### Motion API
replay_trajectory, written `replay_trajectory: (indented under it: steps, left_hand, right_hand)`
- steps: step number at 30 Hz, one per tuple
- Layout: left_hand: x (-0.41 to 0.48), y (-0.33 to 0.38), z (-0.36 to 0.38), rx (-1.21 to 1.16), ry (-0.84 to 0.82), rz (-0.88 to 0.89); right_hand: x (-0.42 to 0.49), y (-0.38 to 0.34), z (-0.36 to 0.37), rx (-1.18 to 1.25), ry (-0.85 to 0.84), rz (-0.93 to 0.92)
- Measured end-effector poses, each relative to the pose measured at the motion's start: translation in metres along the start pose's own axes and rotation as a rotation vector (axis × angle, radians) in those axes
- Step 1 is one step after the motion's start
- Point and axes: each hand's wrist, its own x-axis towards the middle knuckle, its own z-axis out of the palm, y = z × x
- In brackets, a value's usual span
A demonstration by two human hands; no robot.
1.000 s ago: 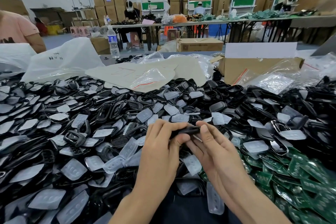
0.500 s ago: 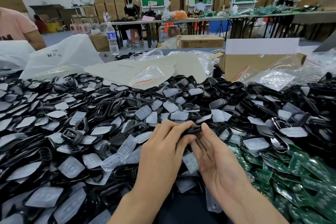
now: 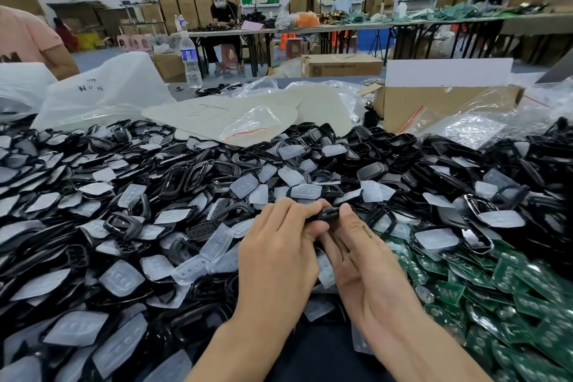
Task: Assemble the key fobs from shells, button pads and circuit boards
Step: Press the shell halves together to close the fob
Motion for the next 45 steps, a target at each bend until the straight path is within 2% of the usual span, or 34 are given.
replay_trajectory:
  steps: [13,21,27,35,38,42,45]
  left_hand:
    - [-0.002,0.002,0.001,0.021,-0.008,0.004]
    - [0.0,0.002,-0.003,-0.061,-0.09,-0.026]
    - [0.003,0.006,-0.005,-0.088,-0.022,-0.025]
    - [0.004,0.006,-0.012,-0.175,-0.017,-0.15]
    - [0.007,0.01,-0.014,-0.315,-0.037,-0.304]
    - [0.012,0.012,-0.016,-0.688,-0.087,-0.499]
    - [0.012,0.008,-0.015,-0.93,-0.151,-0.641]
  right_hand:
    - [-0.002,-0.004,0.002,-0.005,-0.044,0.002]
    - [0.0,-0.008,0.0,-0.165,-0.066,-0.136]
    - [0.0,-0.004,0.0,-0.288,-0.097,-0.219]
    - [-0.002,-0.001,-0.002,-0.453,-0.155,-0.294]
    - [-0.003,-0.005,0.0,-0.61,-0.179,-0.358]
    - [-0.003,-0.008,0.0,-0.824,-0.151,-0.432]
    - [-0.004,-0.007,-0.001,-0.894,-0.094,-0.436]
